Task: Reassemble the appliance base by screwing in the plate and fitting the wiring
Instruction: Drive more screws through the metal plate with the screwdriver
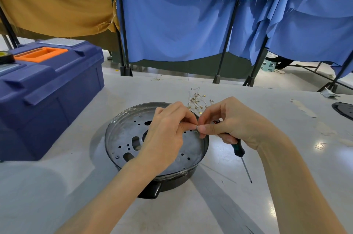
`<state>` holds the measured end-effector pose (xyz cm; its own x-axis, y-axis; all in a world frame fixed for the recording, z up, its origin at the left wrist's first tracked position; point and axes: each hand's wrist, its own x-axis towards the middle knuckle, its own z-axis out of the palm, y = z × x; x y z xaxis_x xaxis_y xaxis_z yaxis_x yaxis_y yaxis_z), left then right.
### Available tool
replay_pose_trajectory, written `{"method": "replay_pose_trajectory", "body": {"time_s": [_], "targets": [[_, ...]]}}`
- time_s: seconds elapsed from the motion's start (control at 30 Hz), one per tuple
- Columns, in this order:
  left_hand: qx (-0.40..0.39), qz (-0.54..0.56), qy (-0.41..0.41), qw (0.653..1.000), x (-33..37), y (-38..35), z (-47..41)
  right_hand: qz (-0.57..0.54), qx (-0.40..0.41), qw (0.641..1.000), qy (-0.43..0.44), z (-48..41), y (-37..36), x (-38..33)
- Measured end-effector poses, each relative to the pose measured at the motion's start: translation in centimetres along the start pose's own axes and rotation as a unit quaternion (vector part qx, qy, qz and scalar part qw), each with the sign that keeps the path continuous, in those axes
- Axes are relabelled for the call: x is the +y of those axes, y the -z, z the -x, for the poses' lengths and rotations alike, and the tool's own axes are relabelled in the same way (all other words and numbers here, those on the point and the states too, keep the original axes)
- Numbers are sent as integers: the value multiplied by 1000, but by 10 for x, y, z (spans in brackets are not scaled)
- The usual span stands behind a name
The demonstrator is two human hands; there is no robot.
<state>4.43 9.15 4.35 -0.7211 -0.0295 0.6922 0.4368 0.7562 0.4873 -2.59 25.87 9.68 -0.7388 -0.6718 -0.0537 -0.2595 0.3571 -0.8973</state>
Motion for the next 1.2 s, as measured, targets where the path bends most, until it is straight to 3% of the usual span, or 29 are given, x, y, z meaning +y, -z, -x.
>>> {"method": "replay_pose_trajectory", "body": {"time_s": [0.2, 0.33, 0.43, 0.53, 0.6, 0.73, 0.9, 1.07, 1.2], "targets": [[-6, -20, -30, 999, -1, -1, -3, 9, -1, 1000, 0, 1, 1, 0], [3, 21, 11, 1000, 0, 4, 0, 26, 17, 999, -10, 0, 6, 5], [-98, 25, 56, 993, -3, 12, 15, 44, 38, 998, -26, -1, 11, 15], [-262, -104, 26, 959, -7, 17, 34, 65, 50, 995, -51, -5, 10, 23], [-299, -171, 12, 939, -8, 18, 44, 63, 44, 995, -65, -8, 6, 27], [-279, -247, -50, 927, 1, 22, 51, 60, 32, 995, -75, -10, 2, 29], [-240, -241, -89, 936, -1, 17, 60, 57, 31, 995, -73, -10, 2, 30], [-235, -229, -51, 943, 3, 20, 61, 56, 30, 995, -74, -11, 1, 30], [-278, -219, -29, 935, 3, 23, 59, 57, 30, 995, -76, -11, 0, 30]]}}
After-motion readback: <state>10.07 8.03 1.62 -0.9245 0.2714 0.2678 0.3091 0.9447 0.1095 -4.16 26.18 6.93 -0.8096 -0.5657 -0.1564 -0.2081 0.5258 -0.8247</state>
